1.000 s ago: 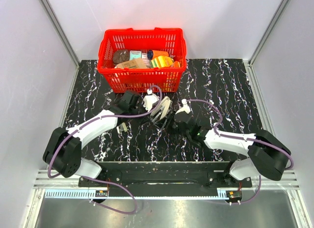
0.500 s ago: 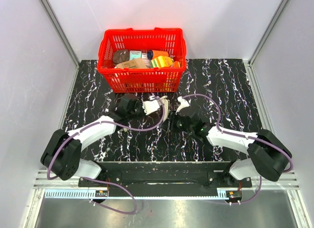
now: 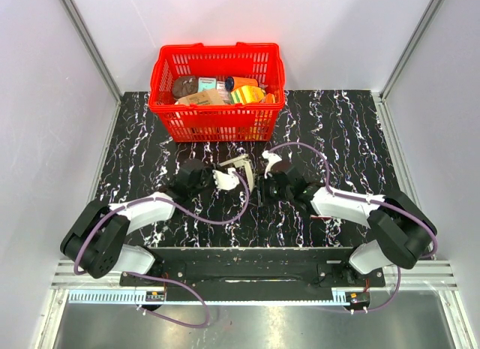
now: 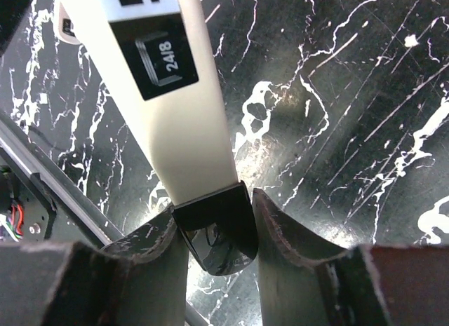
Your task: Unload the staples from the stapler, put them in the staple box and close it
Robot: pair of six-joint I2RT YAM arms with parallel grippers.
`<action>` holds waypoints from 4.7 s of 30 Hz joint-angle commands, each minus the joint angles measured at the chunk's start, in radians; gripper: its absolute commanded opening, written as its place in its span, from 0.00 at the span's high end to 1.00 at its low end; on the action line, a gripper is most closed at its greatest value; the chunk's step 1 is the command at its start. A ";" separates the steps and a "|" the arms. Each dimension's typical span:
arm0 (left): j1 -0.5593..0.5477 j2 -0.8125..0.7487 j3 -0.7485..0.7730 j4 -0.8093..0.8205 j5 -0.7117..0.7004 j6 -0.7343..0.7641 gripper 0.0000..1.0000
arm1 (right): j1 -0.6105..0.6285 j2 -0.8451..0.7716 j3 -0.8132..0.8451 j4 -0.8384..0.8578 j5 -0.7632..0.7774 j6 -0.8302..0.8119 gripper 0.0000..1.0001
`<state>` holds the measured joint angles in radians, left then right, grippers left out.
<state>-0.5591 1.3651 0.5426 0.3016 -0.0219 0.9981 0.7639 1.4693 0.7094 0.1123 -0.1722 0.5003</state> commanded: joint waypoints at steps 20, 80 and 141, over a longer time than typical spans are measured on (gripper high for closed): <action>-0.103 -0.032 0.057 -0.134 -0.107 -0.037 1.00 | -0.107 -0.079 0.082 0.053 0.109 0.119 1.00; 0.329 -0.445 0.353 -0.923 0.462 -0.642 0.30 | -0.147 0.233 0.277 0.149 0.968 -0.175 1.00; 0.340 -0.620 0.408 -1.112 0.494 -0.648 0.25 | -0.586 -0.146 0.162 -0.913 0.579 0.389 0.00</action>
<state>-0.2230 0.7353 0.9138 -0.8394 0.4305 0.3439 0.2073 1.2926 0.8307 -0.7826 0.4221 0.9150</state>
